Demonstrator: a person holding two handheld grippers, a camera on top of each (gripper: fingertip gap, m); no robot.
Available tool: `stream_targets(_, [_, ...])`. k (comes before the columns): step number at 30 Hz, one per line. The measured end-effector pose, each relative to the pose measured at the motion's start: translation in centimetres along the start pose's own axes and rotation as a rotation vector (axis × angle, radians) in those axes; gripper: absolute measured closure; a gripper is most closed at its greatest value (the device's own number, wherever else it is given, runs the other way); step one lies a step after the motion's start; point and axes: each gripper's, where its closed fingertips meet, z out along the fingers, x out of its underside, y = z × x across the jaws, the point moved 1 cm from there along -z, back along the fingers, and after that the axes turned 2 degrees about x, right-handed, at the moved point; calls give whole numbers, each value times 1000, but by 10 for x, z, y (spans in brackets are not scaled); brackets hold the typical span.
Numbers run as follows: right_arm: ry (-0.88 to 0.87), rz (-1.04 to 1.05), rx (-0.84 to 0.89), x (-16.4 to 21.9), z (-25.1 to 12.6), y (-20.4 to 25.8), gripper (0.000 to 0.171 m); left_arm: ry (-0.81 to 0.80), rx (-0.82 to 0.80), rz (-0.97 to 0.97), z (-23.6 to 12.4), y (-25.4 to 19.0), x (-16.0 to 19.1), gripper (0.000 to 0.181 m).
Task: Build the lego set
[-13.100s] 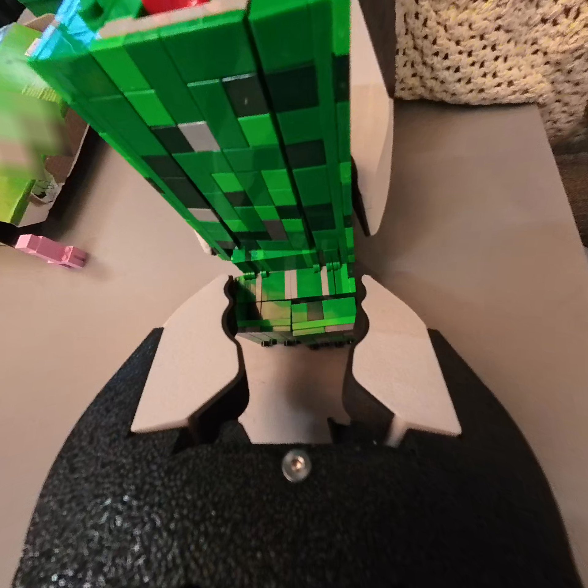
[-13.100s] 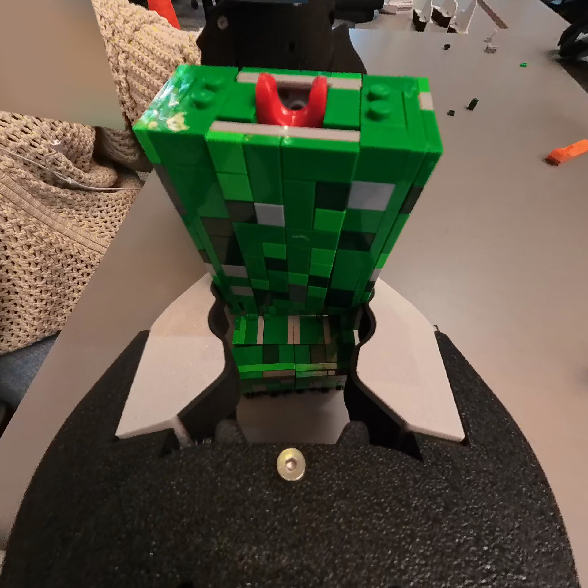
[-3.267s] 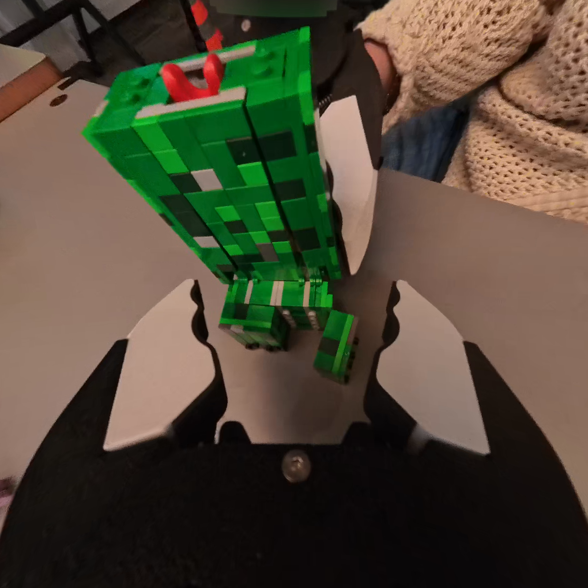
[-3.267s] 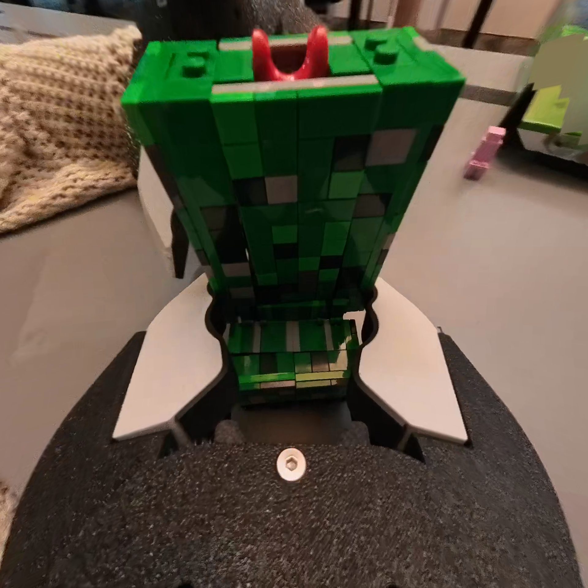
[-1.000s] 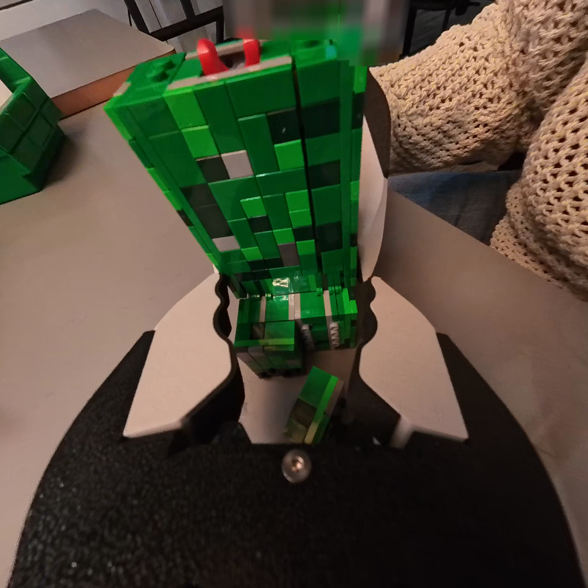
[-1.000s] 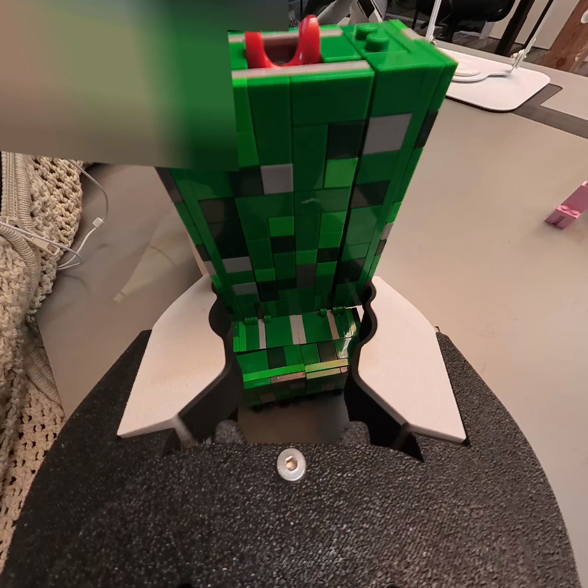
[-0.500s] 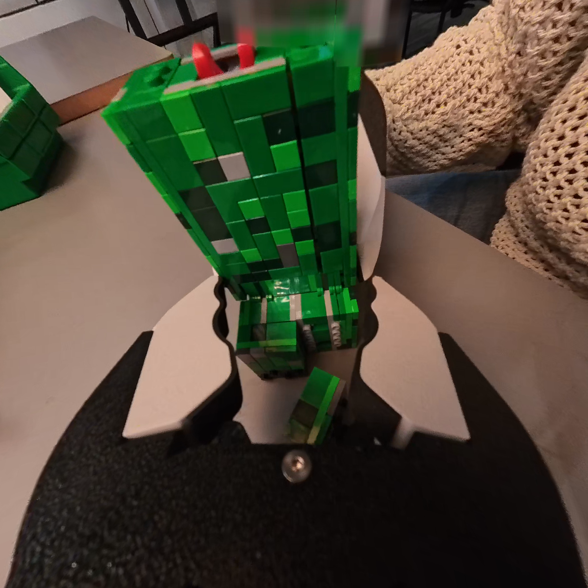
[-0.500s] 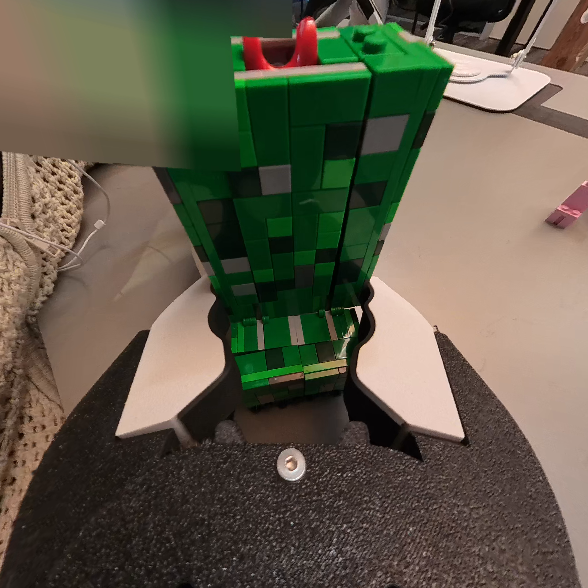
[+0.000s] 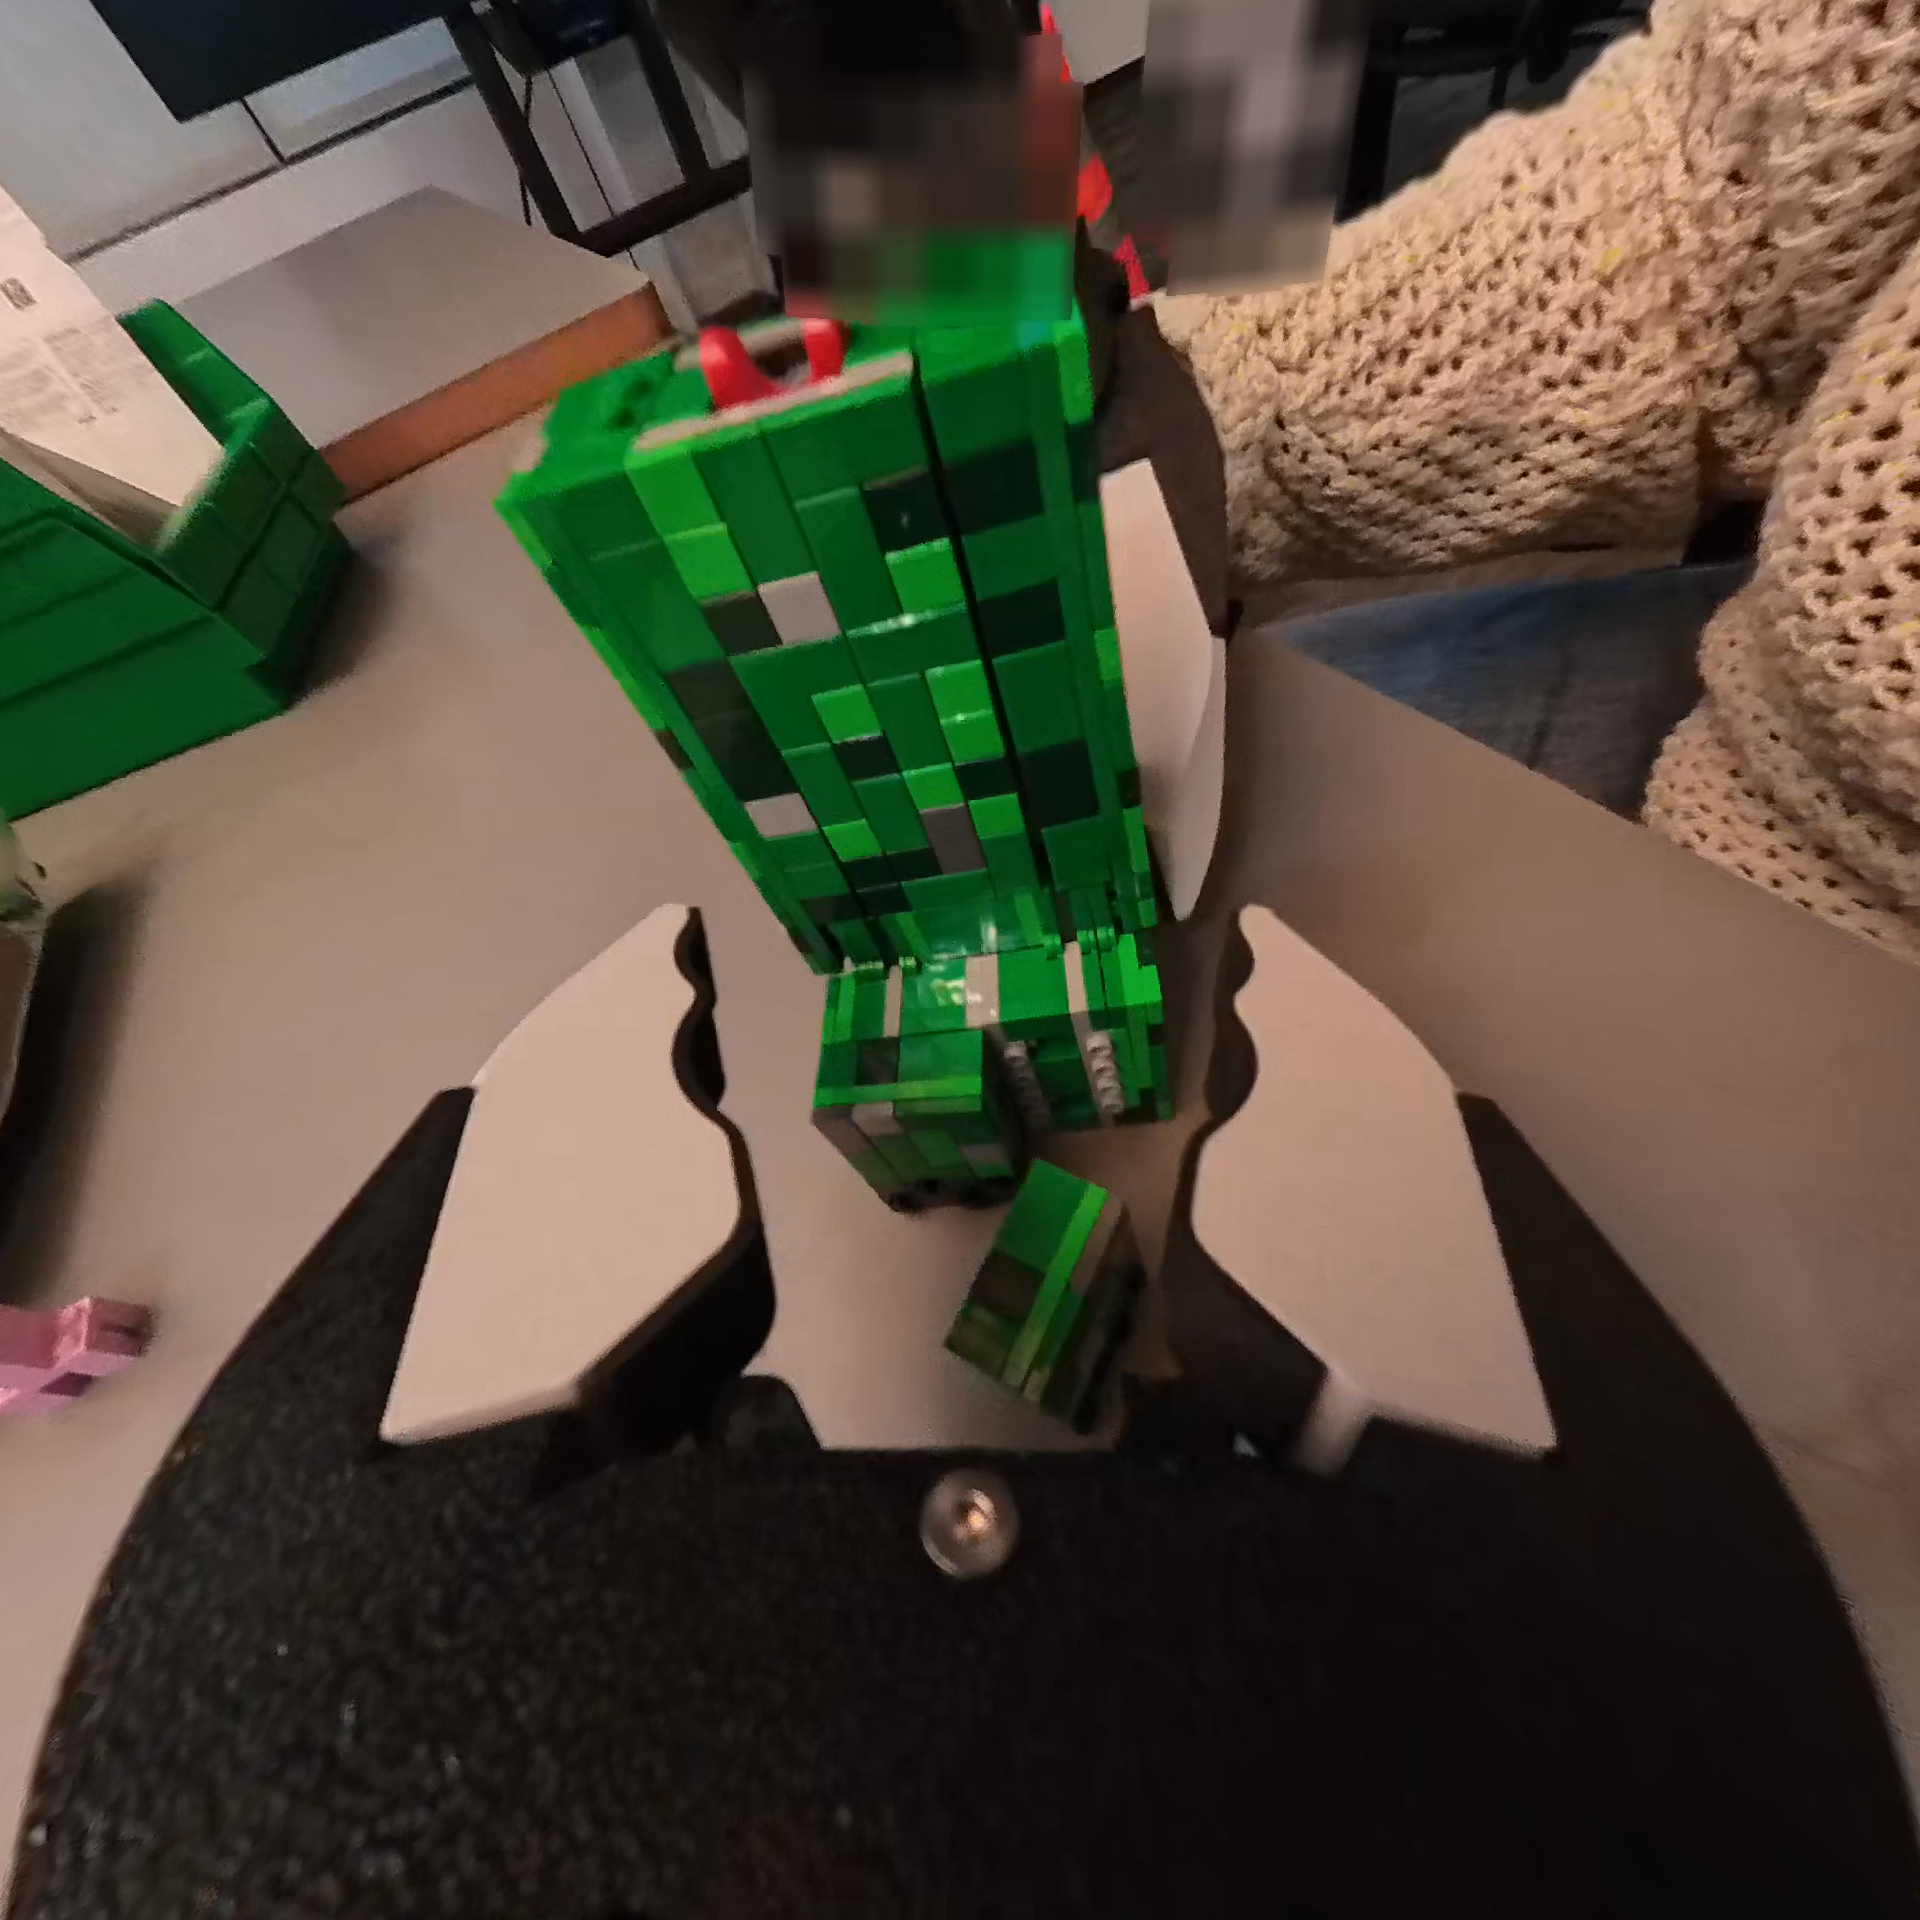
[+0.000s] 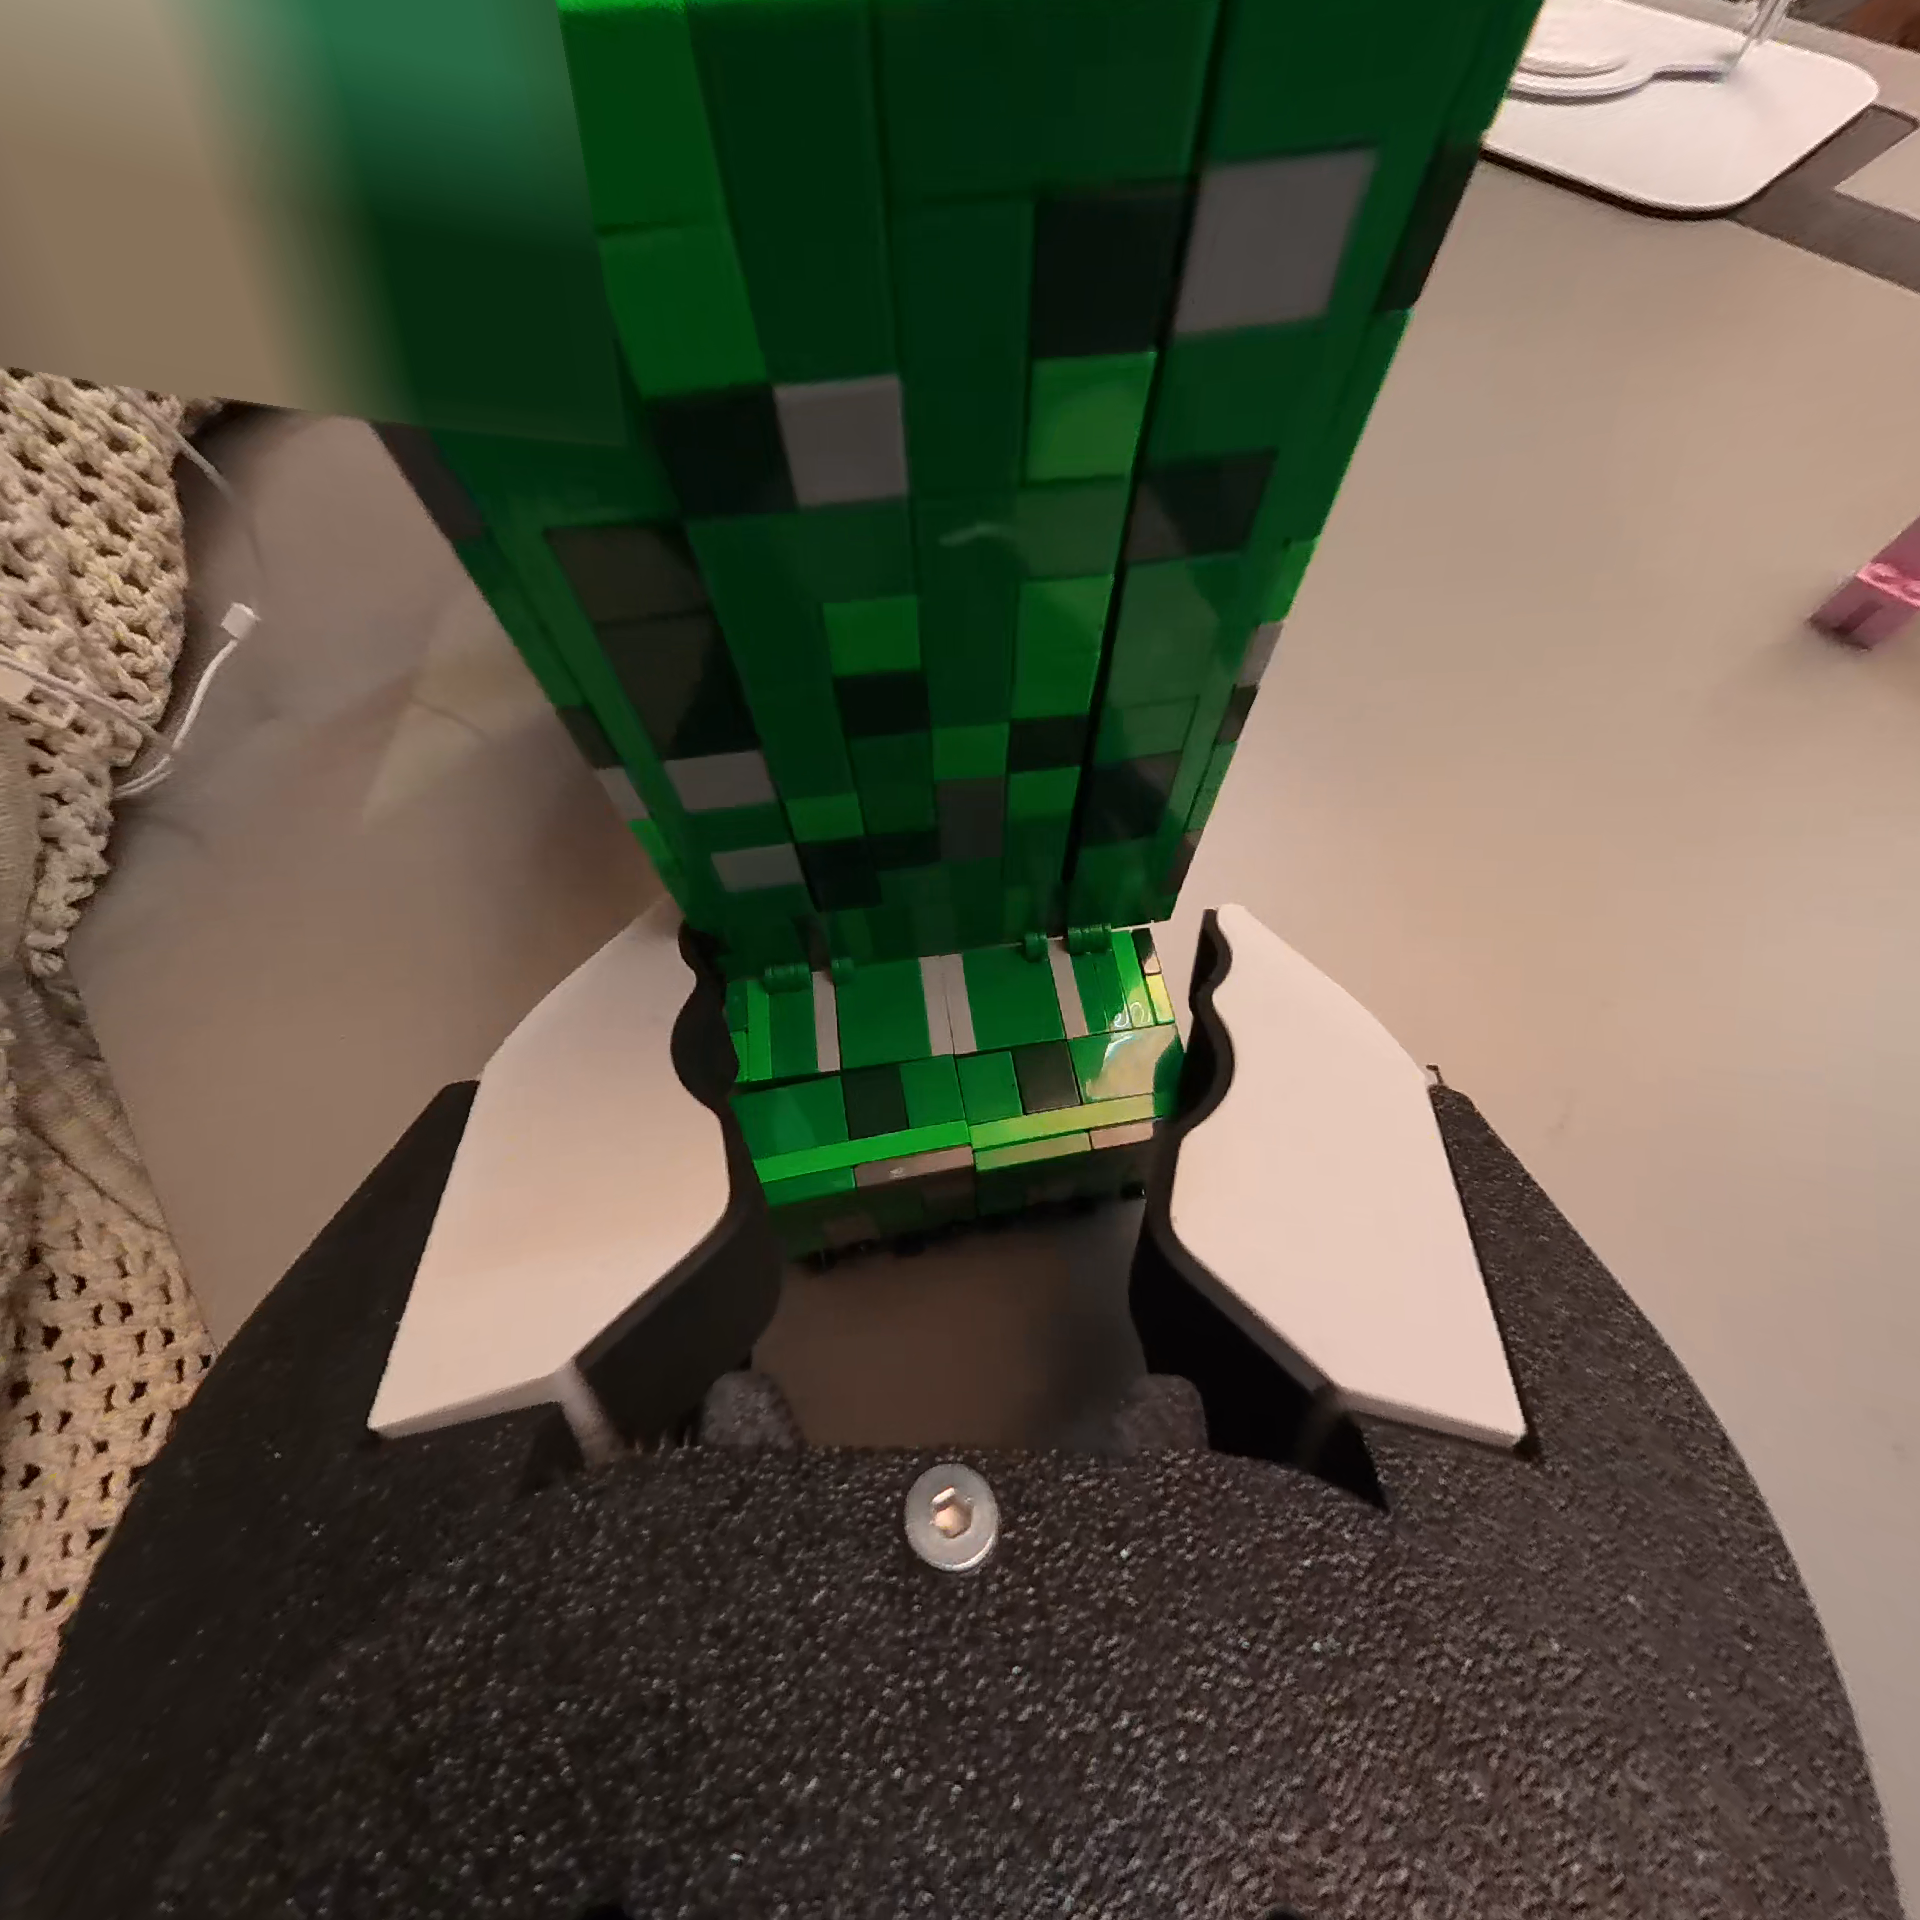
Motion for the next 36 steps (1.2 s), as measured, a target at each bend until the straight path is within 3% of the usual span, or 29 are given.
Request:
stream_targets(2, [-5,-9,7,1,-4,-2,79,-30,-17,3,1,4,-9,88])
stream_targets(6, [-225,71,-58,-23,-24,2,73,-52,-14,-18,8,7,-22,88])
stream_targets(10, [-209,46,-39,-21,-19,4,79,-16,5,-52,17,7,-12,92])
stream_targets(14, [-245,16,-31,-27,-20,3,98,-22,13,-60,20,7,-10,100])
stream_targets(30, [-235,-1,-25,-26,-19,3,98,-38,32,-114,21,7,-9,106])
stream_targets(34, [-217,-21,-35,-20,-21,1,87,-24,15,-49,20,7,-10,99])
stream_targets(36, [-138,-25,-28,-9,-19,-2,69,-9,-40,-18,12,11,-10,82])
